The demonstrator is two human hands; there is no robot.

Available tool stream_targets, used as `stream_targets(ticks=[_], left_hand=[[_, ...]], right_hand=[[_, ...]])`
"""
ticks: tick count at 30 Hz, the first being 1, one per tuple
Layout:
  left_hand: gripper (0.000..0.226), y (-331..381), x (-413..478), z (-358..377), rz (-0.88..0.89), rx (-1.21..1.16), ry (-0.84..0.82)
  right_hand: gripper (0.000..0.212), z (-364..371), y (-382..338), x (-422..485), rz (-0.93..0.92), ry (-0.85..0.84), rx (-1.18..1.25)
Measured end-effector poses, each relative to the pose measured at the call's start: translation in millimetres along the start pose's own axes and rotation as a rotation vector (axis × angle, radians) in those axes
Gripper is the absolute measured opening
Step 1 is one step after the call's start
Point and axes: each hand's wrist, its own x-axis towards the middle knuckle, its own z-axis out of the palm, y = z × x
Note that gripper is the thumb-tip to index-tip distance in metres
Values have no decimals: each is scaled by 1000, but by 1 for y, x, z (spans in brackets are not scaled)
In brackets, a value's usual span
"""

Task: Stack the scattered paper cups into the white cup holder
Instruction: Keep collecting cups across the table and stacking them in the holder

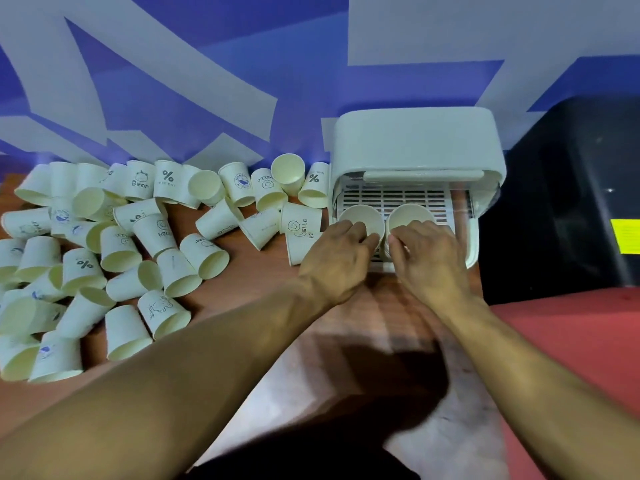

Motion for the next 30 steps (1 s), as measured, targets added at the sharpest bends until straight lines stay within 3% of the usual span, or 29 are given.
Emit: stream_targets(ticks=[6,11,14,18,30], left_hand=[[55,-5,-2,-1,19,-56,-2],[49,-10,-25,-15,-20,-177,212],[42,-26,-48,-24,-117,-221,307],[42,-63,-89,-26,-257,-200,318],[39,-212,-233,-37,-696,-196,423]], right_hand=[[19,0,-1,4,17,-40,-6],[17,-16,-19,4,11,56,67],[19,-24,-48,10,-43,97,121],[20,-23,-99,25,-79,93,150],[21,49,-261,76,-223,-123,209]])
